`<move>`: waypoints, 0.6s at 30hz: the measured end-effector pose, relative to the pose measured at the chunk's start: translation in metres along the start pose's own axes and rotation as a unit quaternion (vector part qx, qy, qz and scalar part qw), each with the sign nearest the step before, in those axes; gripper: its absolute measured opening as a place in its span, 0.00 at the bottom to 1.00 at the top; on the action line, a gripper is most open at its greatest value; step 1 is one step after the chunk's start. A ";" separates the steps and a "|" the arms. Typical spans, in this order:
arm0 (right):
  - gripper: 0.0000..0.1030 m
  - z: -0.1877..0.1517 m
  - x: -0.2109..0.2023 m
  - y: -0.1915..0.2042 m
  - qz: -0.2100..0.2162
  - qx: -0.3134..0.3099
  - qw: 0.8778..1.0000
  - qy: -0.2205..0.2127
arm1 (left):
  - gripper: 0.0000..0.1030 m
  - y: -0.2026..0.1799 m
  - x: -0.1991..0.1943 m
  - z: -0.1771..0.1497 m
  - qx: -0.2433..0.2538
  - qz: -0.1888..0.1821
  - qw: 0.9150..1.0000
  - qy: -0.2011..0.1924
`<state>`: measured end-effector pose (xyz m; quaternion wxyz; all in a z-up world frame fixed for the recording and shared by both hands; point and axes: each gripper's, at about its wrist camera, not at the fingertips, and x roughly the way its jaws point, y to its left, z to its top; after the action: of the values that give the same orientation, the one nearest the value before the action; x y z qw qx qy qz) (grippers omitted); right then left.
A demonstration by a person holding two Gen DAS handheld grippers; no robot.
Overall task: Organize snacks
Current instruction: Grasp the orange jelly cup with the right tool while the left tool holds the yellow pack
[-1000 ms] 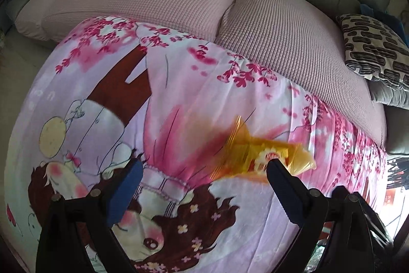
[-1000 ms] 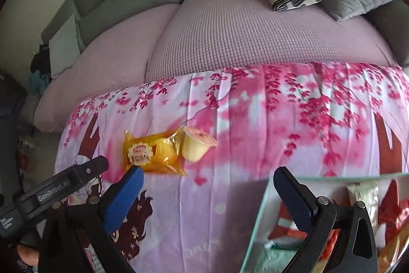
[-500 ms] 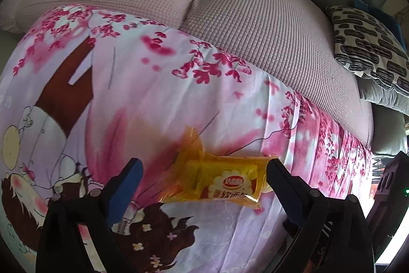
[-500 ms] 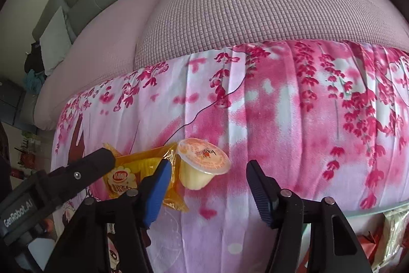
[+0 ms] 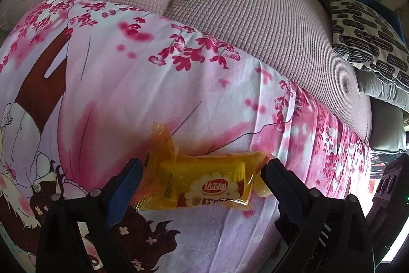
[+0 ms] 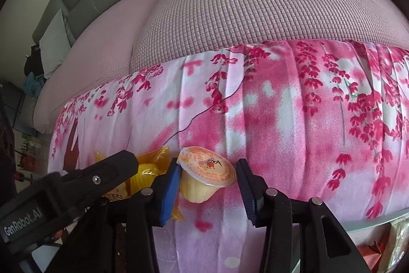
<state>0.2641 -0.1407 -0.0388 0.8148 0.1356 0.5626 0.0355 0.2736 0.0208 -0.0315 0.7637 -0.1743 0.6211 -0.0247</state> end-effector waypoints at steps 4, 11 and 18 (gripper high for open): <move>0.45 -0.001 -0.005 -0.008 -0.014 0.004 1.000 0.000 | 0.94 -0.007 0.005 -0.002 0.013 0.009 1.000 0.003; 0.45 -0.003 -0.015 -0.018 -0.030 0.011 0.999 0.004 | 0.93 -0.012 0.017 -0.005 0.018 0.022 1.000 0.013; 0.45 -0.006 -0.019 -0.022 -0.033 0.009 0.999 0.002 | 0.77 -0.011 0.015 -0.006 0.015 0.008 1.000 0.009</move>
<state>0.2496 -0.1644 -0.0292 0.8129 0.1241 0.5690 0.0036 0.2735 0.0056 -0.0436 0.7606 -0.1573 0.6292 -0.0298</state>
